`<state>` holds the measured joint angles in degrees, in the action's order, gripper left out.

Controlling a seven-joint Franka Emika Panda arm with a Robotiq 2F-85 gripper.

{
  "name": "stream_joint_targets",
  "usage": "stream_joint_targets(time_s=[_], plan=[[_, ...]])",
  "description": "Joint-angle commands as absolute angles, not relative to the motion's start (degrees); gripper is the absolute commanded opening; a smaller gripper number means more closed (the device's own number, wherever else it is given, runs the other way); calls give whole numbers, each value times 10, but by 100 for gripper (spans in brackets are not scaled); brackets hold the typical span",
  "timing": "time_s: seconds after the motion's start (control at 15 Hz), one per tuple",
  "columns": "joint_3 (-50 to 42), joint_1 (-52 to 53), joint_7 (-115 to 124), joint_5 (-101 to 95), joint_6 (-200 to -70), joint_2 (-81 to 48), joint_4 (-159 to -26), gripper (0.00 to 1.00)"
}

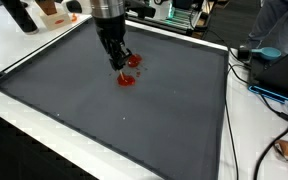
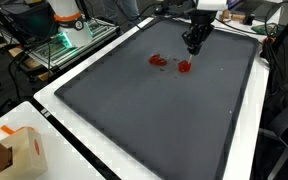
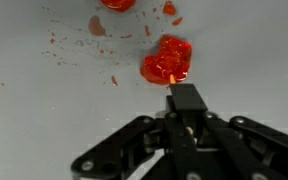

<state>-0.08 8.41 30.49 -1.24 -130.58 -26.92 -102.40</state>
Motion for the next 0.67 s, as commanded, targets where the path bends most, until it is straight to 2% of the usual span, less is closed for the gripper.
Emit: stream_joint_targets(time_s=[0.0, 0.6], plan=[[-10, 92, 294, -19, -1332, -278, -1030, 3], [-16, 98, 291, -22, -1352, -300, -1029, 3]])
